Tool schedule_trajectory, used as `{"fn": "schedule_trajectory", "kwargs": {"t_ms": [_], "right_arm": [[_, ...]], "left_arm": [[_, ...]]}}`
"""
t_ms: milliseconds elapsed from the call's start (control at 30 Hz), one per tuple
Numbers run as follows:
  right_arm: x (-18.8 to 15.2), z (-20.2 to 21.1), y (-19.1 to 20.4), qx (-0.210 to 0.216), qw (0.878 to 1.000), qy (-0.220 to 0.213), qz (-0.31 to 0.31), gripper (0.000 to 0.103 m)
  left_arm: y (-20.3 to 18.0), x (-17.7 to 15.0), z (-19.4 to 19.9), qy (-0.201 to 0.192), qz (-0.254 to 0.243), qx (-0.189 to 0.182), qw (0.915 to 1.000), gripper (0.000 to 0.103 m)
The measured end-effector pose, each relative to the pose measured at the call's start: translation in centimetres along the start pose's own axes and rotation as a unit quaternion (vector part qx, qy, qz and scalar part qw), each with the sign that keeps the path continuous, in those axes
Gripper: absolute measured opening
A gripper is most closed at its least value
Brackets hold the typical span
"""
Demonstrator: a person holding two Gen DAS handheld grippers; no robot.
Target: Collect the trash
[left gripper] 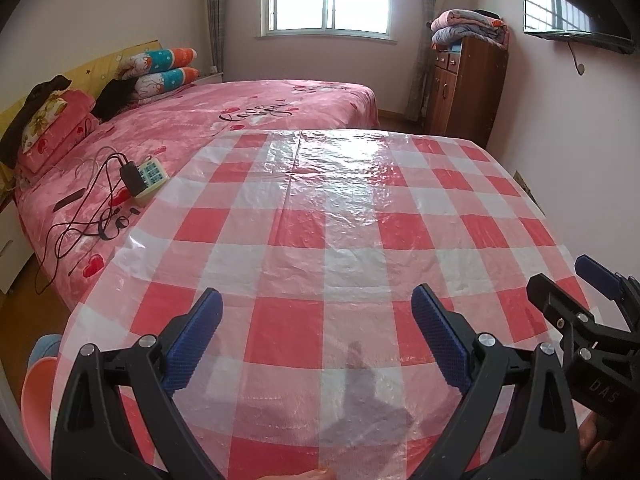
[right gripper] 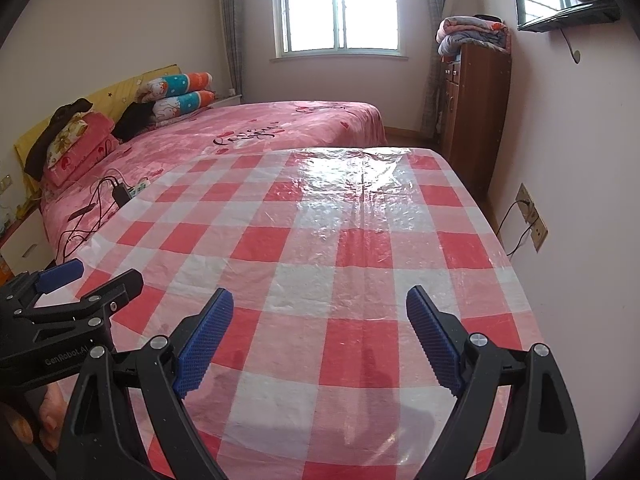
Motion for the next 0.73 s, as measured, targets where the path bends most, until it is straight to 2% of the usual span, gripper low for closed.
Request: {"fn": "schedule_trajectory", "kwargs": {"t_ms": [367,600,733], "right_arm": [[-0.4,-0.5,-0.3,-0.004,1.000,0.008,0.002,0.087],[-0.9,-1.8,-1.3,-0.022,0.999,0.031,-0.013,0.090],[-1.6,-3.3,-2.2,-0.037,0.997,0.064,-0.023,0.090]], "left_arm": [[-0.6,0.1,-0.5,-0.007,-0.002,-0.014,0.9999,0.096],[-0.8,-0.7,-3.1,0.035,0.005,-0.012,0.9993,0.096],[-1.1,-1.1,-4.7,0.058,0.006,-0.005,0.9983,0.096]]}}
Point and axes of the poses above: each gripper's, at about its wrist camera, not at the fingertips, and z roughly against the way its jaws point, y to its left, x to its top, the point moved 9 cm from there along -z, roughly the way its jaws point, and after that the axes turned 13 degrees about -z, right-handed, at the moved point
